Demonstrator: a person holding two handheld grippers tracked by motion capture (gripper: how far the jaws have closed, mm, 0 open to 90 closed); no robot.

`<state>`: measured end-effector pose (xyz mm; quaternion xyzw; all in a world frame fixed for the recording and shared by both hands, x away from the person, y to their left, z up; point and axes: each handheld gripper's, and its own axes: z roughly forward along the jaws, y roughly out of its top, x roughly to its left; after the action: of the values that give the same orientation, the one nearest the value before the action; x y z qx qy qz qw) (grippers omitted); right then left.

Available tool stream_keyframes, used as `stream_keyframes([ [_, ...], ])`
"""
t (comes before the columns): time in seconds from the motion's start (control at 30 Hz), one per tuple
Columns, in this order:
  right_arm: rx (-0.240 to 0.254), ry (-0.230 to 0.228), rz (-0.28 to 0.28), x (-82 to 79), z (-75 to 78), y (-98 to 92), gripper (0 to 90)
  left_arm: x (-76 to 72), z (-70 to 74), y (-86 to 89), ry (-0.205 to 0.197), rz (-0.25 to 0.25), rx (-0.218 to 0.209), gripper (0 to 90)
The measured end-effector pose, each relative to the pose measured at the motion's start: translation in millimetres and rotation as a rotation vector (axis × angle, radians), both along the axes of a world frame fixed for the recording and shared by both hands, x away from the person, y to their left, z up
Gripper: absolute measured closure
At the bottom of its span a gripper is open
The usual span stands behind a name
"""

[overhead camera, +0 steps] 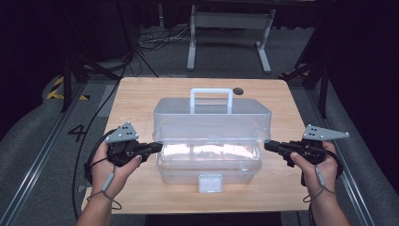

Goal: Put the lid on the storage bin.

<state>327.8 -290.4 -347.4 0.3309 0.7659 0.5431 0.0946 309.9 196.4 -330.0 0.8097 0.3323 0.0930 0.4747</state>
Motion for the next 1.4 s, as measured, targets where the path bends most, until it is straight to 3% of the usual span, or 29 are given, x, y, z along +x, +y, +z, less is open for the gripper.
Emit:
stream_keyframes([
  [0.67, -0.121, 0.045, 0.019, -8.0, -1.1, 1.7, 86.3, -4.1, -4.9, 2.6, 0.085, -0.033, 0.061, 89.2],
  [0.87, -0.157, 0.073, 0.024, -9.7, -1.2, 2.0, 86.2, -5.0, -6.6, 0.3, 0.097, -0.044, 0.105, 89.4],
  [1.4, -0.208, 0.107, 0.048, -10.7, -5.0, 2.3, 85.3, -7.2, -9.2, -1.3, 0.15, -0.083, 0.167, 89.1],
])
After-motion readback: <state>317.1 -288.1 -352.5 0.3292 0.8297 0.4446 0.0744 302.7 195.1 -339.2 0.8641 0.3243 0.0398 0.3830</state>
